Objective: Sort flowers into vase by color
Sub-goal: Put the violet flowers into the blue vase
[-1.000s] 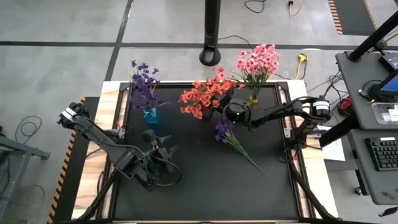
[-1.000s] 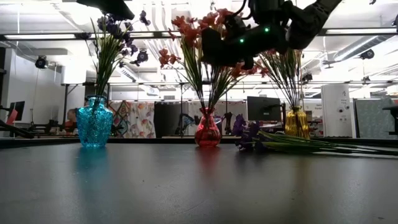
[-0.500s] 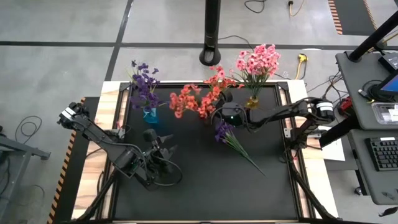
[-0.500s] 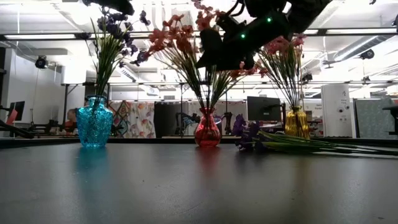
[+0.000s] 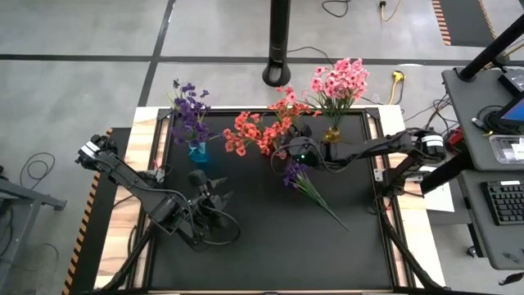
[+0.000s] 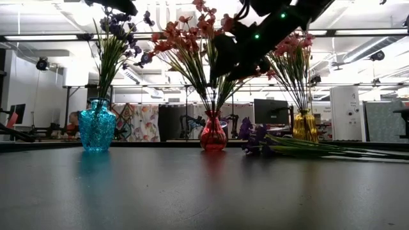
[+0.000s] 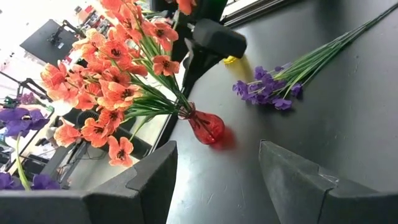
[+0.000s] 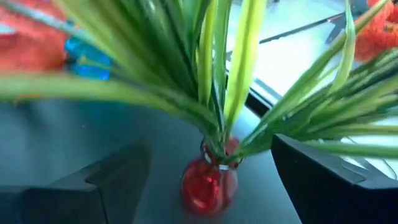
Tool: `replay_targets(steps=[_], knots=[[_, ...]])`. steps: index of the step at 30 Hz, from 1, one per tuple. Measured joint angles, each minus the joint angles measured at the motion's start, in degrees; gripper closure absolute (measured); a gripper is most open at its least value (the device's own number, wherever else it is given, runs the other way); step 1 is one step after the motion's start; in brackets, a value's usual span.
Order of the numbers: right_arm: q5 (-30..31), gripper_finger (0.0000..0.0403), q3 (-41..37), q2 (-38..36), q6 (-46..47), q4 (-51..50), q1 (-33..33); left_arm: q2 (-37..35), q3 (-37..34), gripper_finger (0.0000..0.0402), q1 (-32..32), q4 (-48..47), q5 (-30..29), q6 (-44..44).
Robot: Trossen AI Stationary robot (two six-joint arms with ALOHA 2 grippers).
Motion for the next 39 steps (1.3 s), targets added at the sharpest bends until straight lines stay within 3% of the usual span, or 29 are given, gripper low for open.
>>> replay_targets(steps=[13, 27, 39], knots=[[0.0, 0.0078, -0.1, -4.6, 6.3, -16.7, 4.5, 0.0, 0.0, 0.0192, 0.0, 0.4, 1.9, -8.0], [0.0, 0.0081, -0.1, -10.5, 13.5, -32.8, 10.5, 1.0, -0.2, 0.0192, -0.5, 5.5, 19.9, -22.2], [-0.9, 0.0074, -0.1, -12.1, 23.0, -46.8, 16.4, 9.2, -0.2, 0.0192, -2.4, 9.9, 24.1, -27.2]])
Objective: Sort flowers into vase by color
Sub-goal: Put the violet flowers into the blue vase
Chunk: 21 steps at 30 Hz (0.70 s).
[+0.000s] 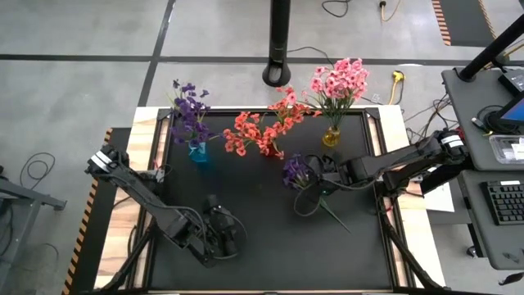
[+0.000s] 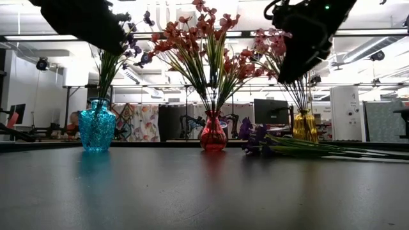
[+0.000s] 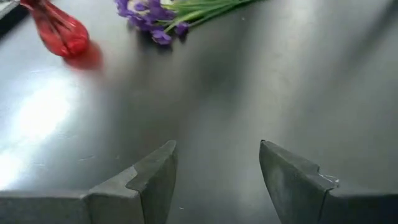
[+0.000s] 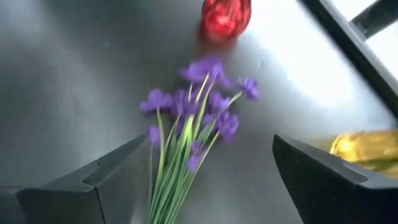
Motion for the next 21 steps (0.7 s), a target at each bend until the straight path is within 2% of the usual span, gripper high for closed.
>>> replay_targets(steps=[9, 21], knots=[[-10.1, 0.0071, 0.0, 0.1, 2.8, -5.0, 0.9, 6.4, 4.9, 0.0192, 0.0, 0.6, 1.3, 0.7], [-18.3, 0.0075, -1.1, 0.6, 5.0, -7.1, 1.5, 12.2, 12.0, 0.0192, -0.1, -4.9, -0.2, 3.4]])
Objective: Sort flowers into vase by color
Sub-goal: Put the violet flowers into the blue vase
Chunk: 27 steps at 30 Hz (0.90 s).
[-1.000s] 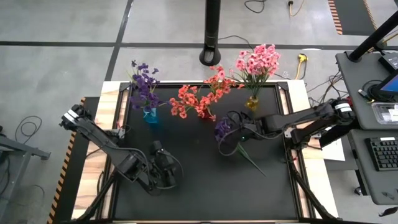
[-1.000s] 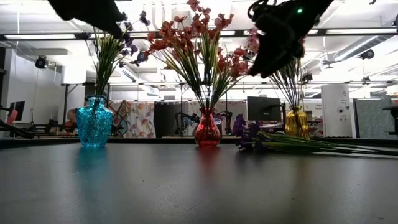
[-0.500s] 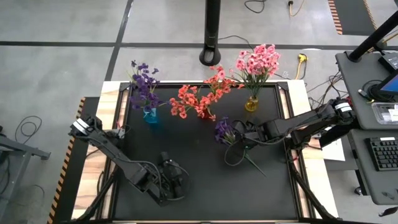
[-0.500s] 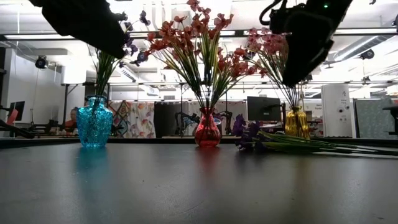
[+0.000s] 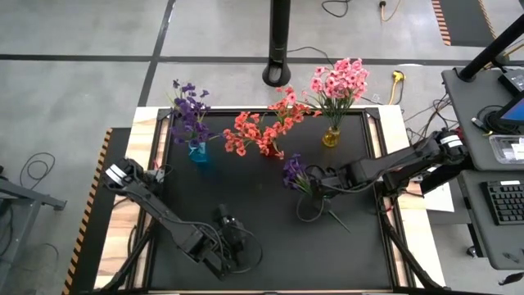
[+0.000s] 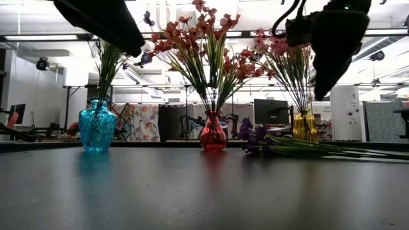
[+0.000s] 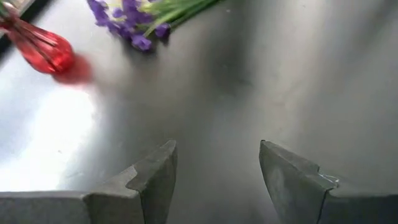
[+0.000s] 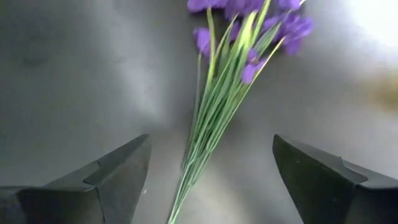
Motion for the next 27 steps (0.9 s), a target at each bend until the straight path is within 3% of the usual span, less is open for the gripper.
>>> replay_targets(steps=[18, 24, 27], knots=[[-2.5, 0.006, -6.7, 2.1, 5.4, 0.7, 2.4, 0.3, -0.1, 0.0192, -0.5, -0.5, -1.9, -0.7], [-2.0, 0.006, -12.6, 2.5, 4.4, 13.3, 2.4, 0.3, -0.1, 0.0192, -0.5, -0.5, -3.7, -1.0], [2.3, 0.006, -14.5, 3.6, 4.6, 15.7, 2.2, 0.3, -0.1, 0.0192, -0.5, -0.5, -4.2, -1.0]])
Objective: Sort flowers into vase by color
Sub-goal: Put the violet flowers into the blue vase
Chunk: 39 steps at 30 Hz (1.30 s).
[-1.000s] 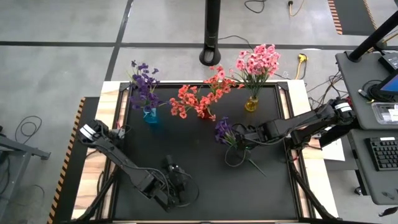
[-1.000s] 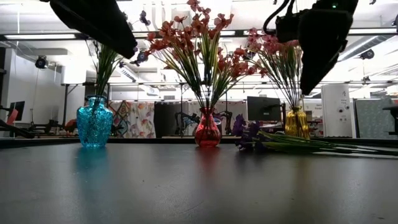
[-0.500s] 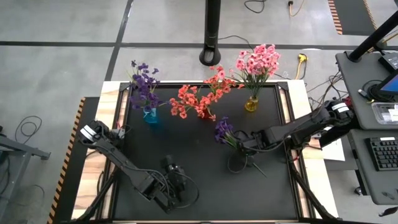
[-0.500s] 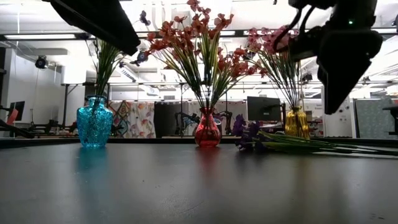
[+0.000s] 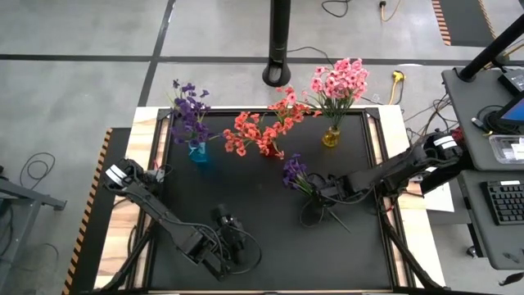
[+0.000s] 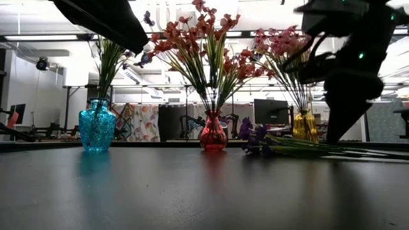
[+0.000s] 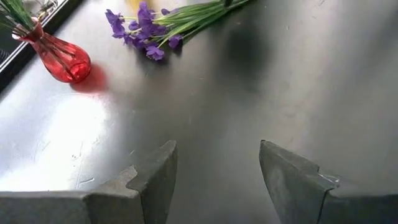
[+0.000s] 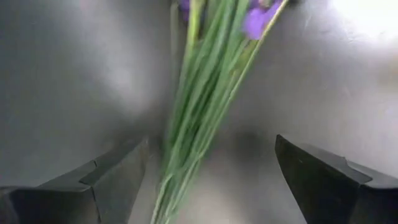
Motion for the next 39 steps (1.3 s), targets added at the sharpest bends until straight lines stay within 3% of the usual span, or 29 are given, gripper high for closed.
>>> replay_targets(steps=[9, 16, 24, 28, 33, 39], knots=[[0.5, 0.0106, -1.3, 8.7, -0.9, 8.5, -0.4, 0.0, 0.0, 0.0192, 0.0, 0.0, -2.8, 0.0], [0.4, 0.0235, -1.1, 10.2, 1.7, 9.5, -0.3, 0.0, 0.0, 0.0192, 0.1, 0.0, -3.6, 0.0], [1.3, 0.0379, -1.2, 7.1, 1.5, 9.3, -0.4, 0.0, 0.0, 0.0192, 0.0, 0.0, -3.7, 0.5], [1.1, 0.0381, -1.6, 3.4, -0.2, 7.4, -0.4, 0.0, 0.0, 0.0192, -0.3, 0.0, -6.7, 2.0], [0.9, 0.0381, -1.6, -4.3, -2.8, 9.1, 0.0, 0.0, -0.4, 0.0198, -0.3, 1.0, -5.4, 3.7], [-3.9, 0.038, -4.5, -12.1, -9.4, 22.5, 1.8, -0.1, -2.7, 0.0231, -0.8, 8.3, -4.3, 8.8]])
